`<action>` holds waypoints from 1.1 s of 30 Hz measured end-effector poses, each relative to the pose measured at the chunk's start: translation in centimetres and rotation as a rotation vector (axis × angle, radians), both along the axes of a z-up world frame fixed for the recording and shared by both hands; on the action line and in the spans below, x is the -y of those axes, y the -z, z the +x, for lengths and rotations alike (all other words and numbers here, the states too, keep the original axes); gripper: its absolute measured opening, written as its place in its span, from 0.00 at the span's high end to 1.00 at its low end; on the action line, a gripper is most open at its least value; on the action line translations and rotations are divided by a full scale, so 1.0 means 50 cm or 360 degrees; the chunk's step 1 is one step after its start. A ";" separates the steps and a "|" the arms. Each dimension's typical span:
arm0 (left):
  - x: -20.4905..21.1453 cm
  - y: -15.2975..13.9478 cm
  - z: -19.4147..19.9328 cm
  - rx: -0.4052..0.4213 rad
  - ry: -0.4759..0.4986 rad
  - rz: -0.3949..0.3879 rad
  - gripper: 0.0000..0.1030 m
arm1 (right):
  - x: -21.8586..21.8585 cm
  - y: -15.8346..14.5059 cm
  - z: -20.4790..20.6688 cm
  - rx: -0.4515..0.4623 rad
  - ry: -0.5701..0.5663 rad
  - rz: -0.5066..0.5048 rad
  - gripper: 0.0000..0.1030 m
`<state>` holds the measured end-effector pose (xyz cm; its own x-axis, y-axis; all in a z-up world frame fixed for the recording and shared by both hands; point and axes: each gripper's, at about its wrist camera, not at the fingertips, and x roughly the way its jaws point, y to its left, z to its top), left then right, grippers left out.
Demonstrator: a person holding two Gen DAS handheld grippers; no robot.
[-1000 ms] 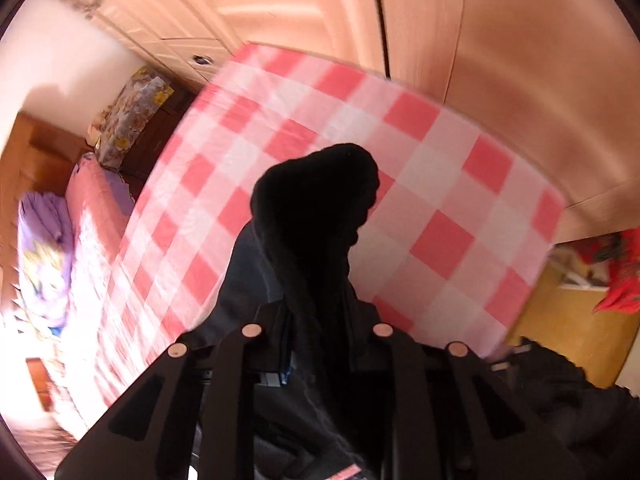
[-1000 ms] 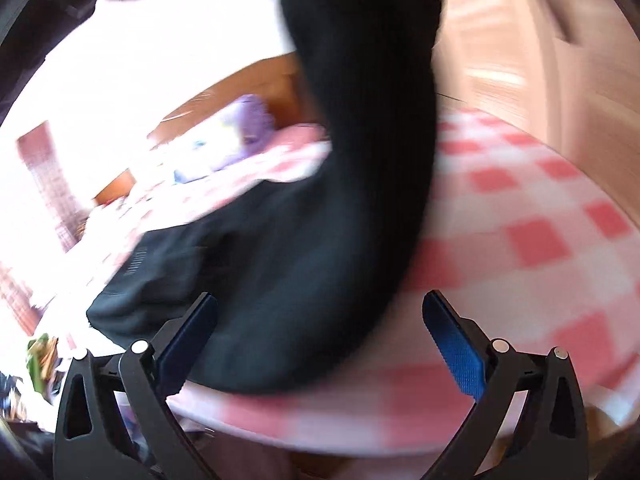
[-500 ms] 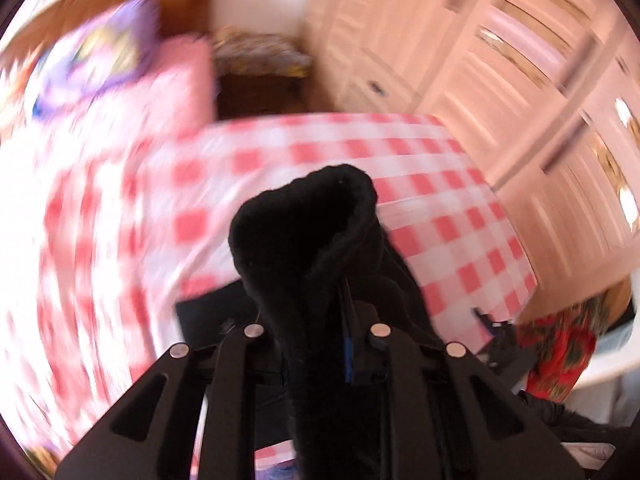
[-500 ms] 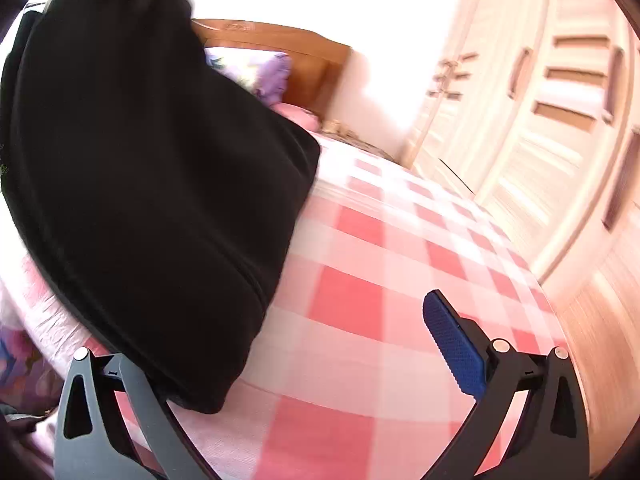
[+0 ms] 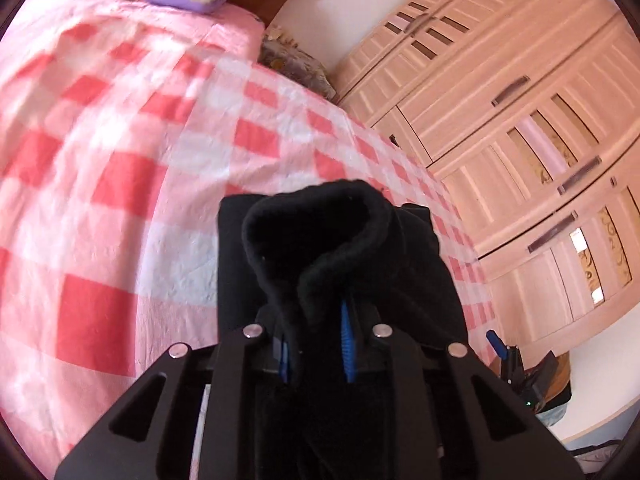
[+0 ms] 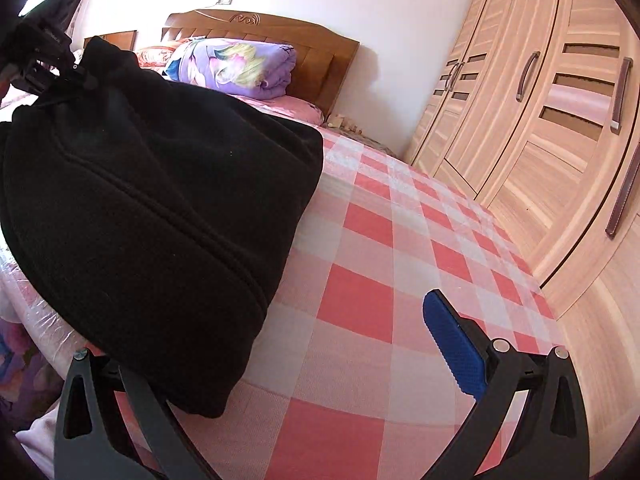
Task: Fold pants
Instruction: 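Grasp the folded black sweatpants with the left gripper and lift them, then lower the held sweatpants onto the bed with the left gripper and release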
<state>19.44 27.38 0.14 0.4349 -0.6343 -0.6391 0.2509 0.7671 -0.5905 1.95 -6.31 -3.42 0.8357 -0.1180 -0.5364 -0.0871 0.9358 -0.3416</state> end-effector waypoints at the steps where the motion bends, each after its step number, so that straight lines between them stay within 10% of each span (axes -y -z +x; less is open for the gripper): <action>1: 0.007 -0.007 0.003 -0.0041 0.0012 0.0075 0.82 | 0.000 0.004 0.006 -0.0002 -0.0008 -0.0016 0.04; 3: 0.001 0.018 0.006 -0.0151 0.0027 0.0172 0.73 | 0.000 0.004 -0.004 -0.0034 -0.0074 -0.0048 0.04; 6: -0.046 0.044 -0.023 -0.0176 -0.0168 0.0280 0.21 | 0.009 -0.010 -0.060 -0.0053 -0.0330 -0.0025 0.04; 11: -0.113 -0.034 -0.150 0.0096 -0.0717 0.0403 0.17 | 0.090 -0.078 -0.111 -0.0068 -0.0594 0.0481 0.04; 15: 0.019 -0.116 -0.227 0.0431 -0.0334 0.0243 0.10 | 0.130 -0.129 0.022 -0.0131 -0.0447 0.0753 0.04; 22: 0.285 -0.054 -0.243 0.0523 0.0126 0.0653 0.08 | 0.031 -0.113 0.321 -0.0506 -0.0375 0.0679 0.04; 25: 0.302 0.035 -0.268 0.0493 0.0174 0.0834 0.08 | -0.027 -0.058 0.432 -0.0706 -0.0372 0.0507 0.04; 28: 0.308 0.060 -0.302 0.0576 0.0178 0.0921 0.08 | 0.022 -0.009 0.533 -0.0897 -0.0145 0.0894 0.04; 33: 0.301 0.067 -0.306 0.0584 0.0183 0.0907 0.08 | 0.035 -0.017 0.528 -0.0817 -0.0150 0.0942 0.05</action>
